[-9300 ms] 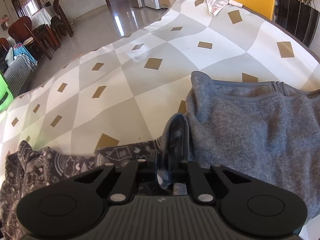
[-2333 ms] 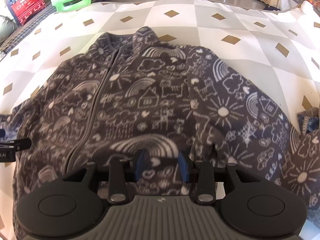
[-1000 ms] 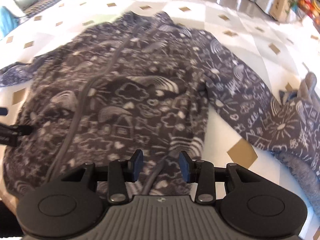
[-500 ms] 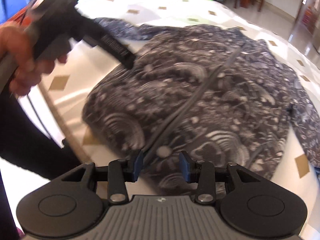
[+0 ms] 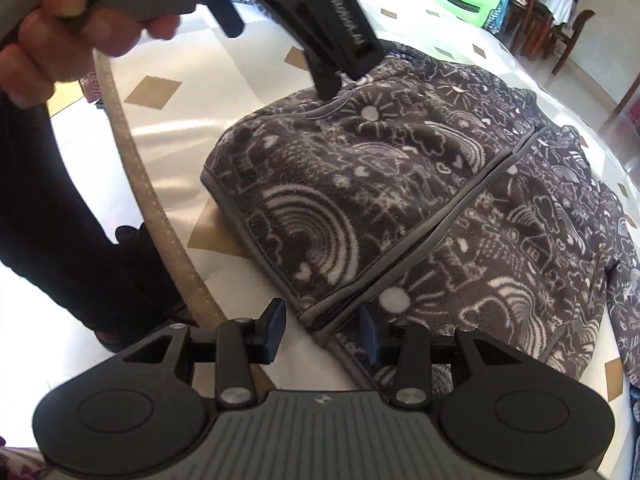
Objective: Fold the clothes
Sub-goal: 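Grasp the jacket hem with the right gripper and fold it toward the collar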
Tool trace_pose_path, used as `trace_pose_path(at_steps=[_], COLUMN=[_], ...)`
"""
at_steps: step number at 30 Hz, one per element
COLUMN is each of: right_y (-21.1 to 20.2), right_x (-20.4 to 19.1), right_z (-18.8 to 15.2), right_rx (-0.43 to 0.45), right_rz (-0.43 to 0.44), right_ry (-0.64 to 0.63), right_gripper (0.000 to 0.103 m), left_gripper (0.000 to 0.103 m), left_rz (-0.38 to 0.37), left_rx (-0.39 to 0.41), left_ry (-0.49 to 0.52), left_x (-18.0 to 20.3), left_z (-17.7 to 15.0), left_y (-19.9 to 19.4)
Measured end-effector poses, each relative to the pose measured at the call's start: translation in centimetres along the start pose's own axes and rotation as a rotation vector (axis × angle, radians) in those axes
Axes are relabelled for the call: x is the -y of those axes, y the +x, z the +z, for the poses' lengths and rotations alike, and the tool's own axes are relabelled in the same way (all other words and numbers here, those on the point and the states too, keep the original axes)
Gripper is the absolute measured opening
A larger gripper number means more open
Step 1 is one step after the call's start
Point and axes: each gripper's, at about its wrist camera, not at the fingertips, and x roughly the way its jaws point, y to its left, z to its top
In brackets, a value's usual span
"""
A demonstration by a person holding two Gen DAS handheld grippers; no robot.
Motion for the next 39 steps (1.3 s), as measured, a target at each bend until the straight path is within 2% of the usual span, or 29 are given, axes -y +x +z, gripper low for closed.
trace_pose_path(at_steps=[7, 12, 18, 23, 27, 31, 34, 39], right_y=[-0.9, -2.2, -2.8, -2.8, -2.8, -3.1, -3.1, -3.2], right_x=[1.8, 3.7, 6.4, 8.3, 9.9, 11.0, 11.4, 11.6], right_z=[0.7, 1.7, 3.4, 4.7, 5.5, 5.9, 6.0, 5.8], right_rx=[0.05, 0.119, 0.181, 0.216, 0.234, 0.252, 0.258, 0.252], right_rz=[0.006, 0.013, -0.03, -0.054, -0.057, -0.051, -0.055, -0.062], right_ry=[0.096, 0.18, 0.277, 0.36, 0.444, 0.506, 0.52, 0.521], right_gripper=[0.027, 0.026, 0.025, 0.025, 0.025, 0.025, 0.025, 0.025], left_gripper=[0.103, 0.103, 0.103, 0.103, 0.103, 0.103, 0.103, 0.103], left_rz=[-0.025, -0.035, -0.05, -0.096, -0.115, -0.04, 0.025, 0.279], left_rx=[0.016, 0.044, 0.084, 0.109, 0.13, 0.129, 0.102, 0.095], left_ry=[-0.025, -0.022, -0.031, -0.038, 0.02, 0.055, 0.035, 0.014], left_x=[-1.2, -1.5, -1.8, -1.8, -0.5, 0.8, 0.9, -0.1], left_z=[-0.4, -1.1, -1.6, -1.8, -2.1, -2.1, -1.8, -1.1], left_y=[-0.9, -1.8, -2.9, -3.7, -4.0, -2.8, -1.4, 0.1])
